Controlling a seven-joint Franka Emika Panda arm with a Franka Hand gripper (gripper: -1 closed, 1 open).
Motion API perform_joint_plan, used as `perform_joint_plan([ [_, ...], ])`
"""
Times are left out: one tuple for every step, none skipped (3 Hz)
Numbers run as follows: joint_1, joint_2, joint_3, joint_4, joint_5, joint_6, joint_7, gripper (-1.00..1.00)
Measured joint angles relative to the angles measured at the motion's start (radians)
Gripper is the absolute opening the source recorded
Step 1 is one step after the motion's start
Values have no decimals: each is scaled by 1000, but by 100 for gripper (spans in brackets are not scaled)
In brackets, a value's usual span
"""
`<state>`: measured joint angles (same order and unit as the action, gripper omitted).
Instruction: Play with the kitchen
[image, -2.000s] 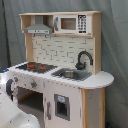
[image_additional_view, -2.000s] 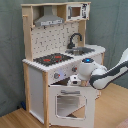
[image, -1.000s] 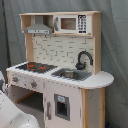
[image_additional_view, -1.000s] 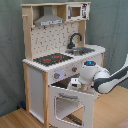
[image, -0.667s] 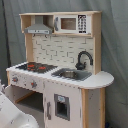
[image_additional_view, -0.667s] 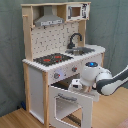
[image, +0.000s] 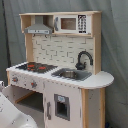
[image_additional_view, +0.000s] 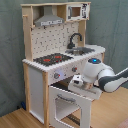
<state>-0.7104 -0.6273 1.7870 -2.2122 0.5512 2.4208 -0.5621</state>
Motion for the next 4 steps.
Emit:
perform_joint_plan([
  [40,-2,-55,0,-20,-21,9,-100],
  [55,-3,-76,0,-30,-31,14,100],
  [118,-8,-156,0,-77,-75,34,100],
  [174,-12,-221,-1,-133,-119,60,100],
])
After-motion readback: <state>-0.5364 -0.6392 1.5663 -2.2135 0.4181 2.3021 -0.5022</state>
